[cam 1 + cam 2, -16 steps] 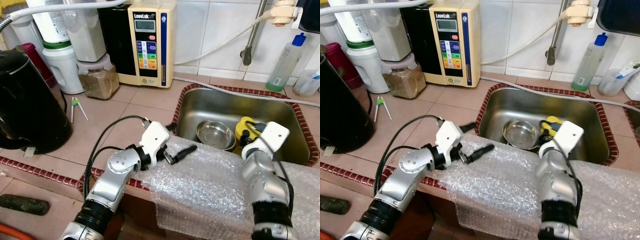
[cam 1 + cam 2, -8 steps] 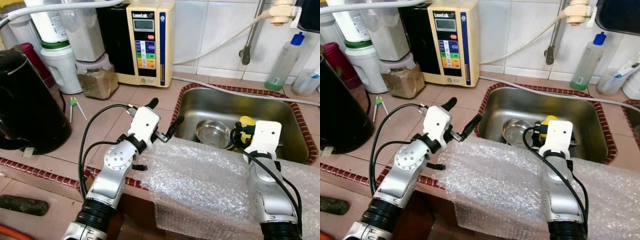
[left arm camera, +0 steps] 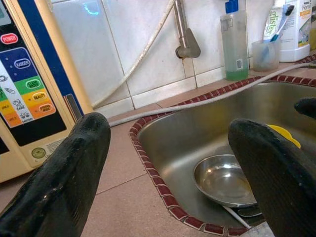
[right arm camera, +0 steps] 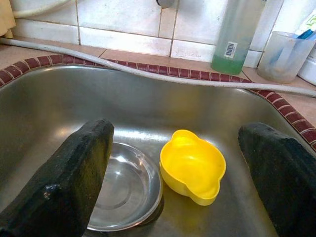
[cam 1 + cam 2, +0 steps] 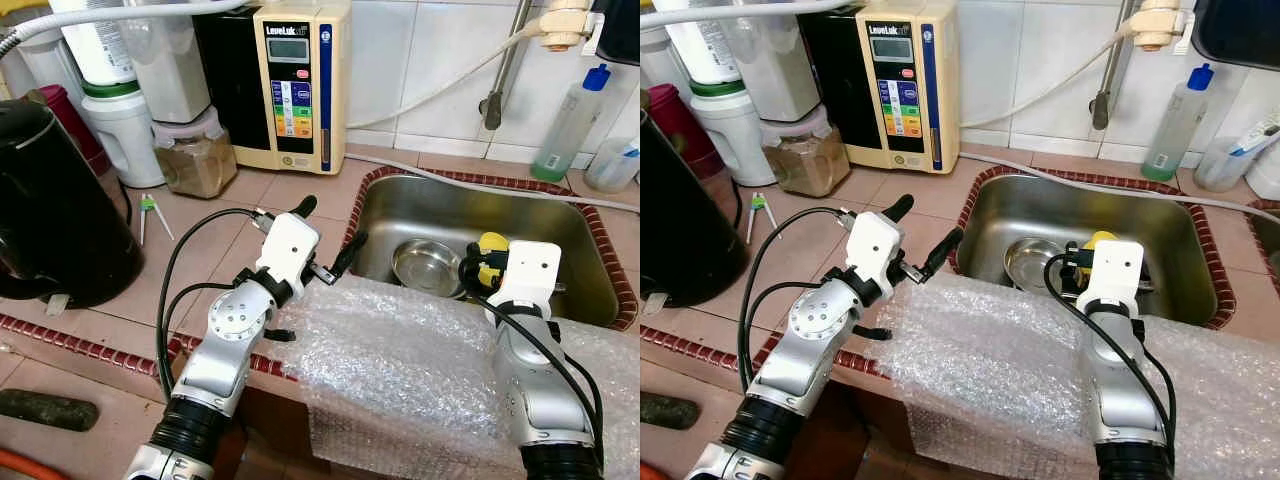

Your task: Kitchen organization

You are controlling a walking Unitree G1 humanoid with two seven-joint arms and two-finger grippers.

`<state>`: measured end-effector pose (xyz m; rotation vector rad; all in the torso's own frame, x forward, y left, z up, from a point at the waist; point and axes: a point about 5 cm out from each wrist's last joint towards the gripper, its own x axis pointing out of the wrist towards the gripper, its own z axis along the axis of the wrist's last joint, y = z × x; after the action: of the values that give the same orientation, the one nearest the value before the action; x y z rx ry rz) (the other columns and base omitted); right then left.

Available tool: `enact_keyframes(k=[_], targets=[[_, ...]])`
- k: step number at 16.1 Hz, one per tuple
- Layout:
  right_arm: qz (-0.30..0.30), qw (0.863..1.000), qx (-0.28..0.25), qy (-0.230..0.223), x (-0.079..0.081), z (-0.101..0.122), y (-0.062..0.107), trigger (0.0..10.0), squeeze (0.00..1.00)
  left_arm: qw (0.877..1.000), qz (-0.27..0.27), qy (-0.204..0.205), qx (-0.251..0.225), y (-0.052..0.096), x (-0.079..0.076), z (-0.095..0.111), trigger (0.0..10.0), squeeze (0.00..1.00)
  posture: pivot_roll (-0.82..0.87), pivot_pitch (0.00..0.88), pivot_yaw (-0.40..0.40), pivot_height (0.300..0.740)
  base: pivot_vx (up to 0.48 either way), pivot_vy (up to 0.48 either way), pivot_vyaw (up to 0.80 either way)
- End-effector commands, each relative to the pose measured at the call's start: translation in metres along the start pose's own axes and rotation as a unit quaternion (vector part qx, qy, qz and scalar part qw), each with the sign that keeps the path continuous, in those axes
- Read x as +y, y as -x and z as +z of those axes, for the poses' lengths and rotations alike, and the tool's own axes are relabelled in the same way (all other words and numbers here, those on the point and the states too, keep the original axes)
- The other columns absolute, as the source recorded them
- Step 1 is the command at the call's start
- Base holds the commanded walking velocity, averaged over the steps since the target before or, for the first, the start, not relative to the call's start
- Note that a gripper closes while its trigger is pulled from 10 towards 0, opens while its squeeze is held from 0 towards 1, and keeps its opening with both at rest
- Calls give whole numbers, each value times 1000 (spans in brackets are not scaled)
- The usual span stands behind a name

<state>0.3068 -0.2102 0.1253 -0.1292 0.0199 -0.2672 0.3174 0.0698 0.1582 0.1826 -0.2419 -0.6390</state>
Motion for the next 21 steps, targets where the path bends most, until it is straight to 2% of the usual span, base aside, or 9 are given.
enact_keyframes(k=[1,5,6,7,8,12,13,19,21], targets=[[-1,1000,-8,1,0,4,0,10000,1000,1000,5,-10,-7,0,2,4,10000,1000,51,0,38,740,0,0,0],[-1,1000,-8,1,0,4,0,10000,1000,1000,5,-10,-7,0,2,4,10000,1000,51,0,38,740,0,0,0],[1,1000,-19,15,-1,6,3,10000,1000,1000,27,-10,-8,-1,3,5,10000,1000,51,0,38,740,0,0,0],[32,995,-95,25,-6,28,34,10000,1000,986,167,-21,7,30,26,-6,10000,1000,40,0,8,740,0,0,0],[45,991,-126,26,-8,37,48,10000,1000,975,220,-30,14,44,35,-10,10000,1000,40,0,8,740,0,0,0],[40,991,-124,24,-8,38,50,10000,1000,972,231,-37,21,45,36,-10,10000,1000,43,0,15,740,0,0,0],[40,991,-125,23,-9,40,53,10000,1000,970,237,-44,23,46,36,-9,10000,0,44,0,15,740,0,0,0],[59,990,-130,8,-3,44,55,10000,1000,971,223,-81,33,52,32,-11,10000,0,48,0,12,740,0,0,0],[67,990,-127,16,0,43,55,10000,1000,972,222,-66,32,51,32,-11,10000,0,50,0,11,740,0,0,691]])
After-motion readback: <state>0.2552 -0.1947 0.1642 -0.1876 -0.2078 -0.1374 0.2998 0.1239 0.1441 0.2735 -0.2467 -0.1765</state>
